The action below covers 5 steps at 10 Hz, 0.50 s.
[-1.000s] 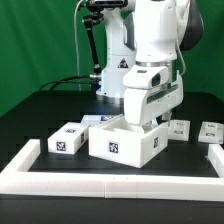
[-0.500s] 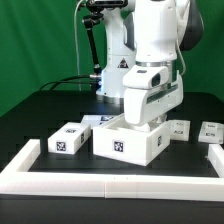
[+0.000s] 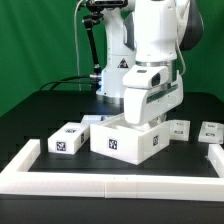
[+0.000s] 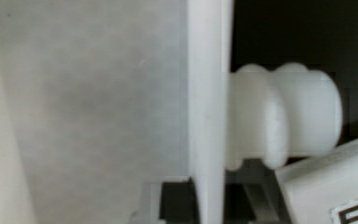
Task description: Assemble cabinet
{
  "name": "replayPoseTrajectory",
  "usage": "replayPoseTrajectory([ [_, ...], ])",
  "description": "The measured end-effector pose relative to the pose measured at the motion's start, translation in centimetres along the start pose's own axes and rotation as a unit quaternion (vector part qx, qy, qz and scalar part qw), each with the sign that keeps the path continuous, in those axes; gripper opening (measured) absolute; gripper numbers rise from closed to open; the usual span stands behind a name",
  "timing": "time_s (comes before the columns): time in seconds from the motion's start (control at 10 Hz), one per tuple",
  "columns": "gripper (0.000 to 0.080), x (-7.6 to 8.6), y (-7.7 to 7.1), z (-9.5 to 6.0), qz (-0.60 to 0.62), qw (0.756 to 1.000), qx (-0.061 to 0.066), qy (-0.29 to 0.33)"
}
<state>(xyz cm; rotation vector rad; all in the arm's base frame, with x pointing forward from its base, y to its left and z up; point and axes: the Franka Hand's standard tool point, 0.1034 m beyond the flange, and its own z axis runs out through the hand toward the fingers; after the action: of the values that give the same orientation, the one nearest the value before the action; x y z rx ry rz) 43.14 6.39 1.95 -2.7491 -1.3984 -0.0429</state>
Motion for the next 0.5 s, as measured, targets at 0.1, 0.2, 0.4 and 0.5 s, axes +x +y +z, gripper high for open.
replayPoseTrajectory([
  [0.1, 0.0035, -0.1, 0.1, 0.0, -0.019, 1.000, 0.000, -0.001],
  [0.2, 0.0035, -0.1, 0.8, -0.1, -0.066, 0.998, -0.003, 0.000],
  [0.4, 0.0035, 0.7, 2.4, -0.1, -0.144, 0.990, -0.002, -0.003],
  [0.5, 0.0035, 1.5, 3.1, -0.1, -0.184, 0.983, -0.007, -0.003],
])
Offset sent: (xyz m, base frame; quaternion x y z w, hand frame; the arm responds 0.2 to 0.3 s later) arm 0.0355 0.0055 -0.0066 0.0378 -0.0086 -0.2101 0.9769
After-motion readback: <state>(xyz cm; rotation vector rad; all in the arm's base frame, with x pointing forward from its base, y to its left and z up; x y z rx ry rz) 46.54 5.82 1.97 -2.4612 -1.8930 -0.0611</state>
